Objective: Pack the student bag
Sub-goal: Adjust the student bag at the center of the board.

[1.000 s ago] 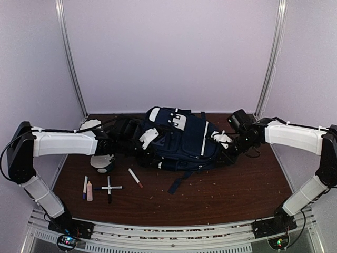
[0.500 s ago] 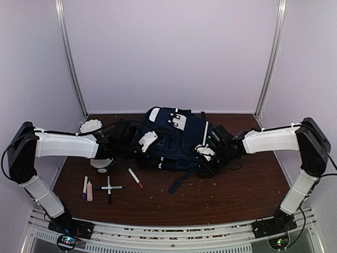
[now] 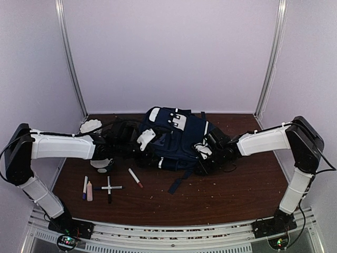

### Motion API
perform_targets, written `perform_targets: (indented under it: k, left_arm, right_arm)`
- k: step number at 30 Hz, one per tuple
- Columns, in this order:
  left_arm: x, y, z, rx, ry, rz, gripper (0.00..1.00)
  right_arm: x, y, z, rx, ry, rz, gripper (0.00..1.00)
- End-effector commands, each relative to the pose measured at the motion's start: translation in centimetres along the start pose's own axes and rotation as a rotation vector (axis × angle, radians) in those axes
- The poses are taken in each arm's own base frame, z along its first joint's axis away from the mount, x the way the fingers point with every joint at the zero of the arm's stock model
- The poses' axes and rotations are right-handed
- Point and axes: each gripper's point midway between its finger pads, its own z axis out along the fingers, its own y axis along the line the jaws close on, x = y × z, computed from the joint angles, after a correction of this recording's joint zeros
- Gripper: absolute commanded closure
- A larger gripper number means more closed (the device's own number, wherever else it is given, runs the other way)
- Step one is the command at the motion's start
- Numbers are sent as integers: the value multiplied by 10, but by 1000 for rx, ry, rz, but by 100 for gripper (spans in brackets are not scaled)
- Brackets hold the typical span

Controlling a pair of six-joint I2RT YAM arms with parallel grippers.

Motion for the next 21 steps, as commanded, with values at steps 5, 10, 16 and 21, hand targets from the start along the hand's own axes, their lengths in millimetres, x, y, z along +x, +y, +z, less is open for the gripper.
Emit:
perform_targets:
  k: [5, 10, 16, 21]
  left_arm:
    - [-18, -21, 4, 46, -105, 70, 44]
    - [-25, -49, 19, 99, -138, 199, 43]
    - [-32, -73, 57, 146, -124, 326, 43]
    - [-35, -73, 80, 145, -135, 399, 43]
  right_arm:
    - [-6, -7, -8, -32, -46, 47, 91]
    - [5, -2, -30, -126, -22, 16, 97]
    - [16, 4, -40, -200, 16, 13, 99]
    - [16, -2, -47, -208, 19, 31, 100]
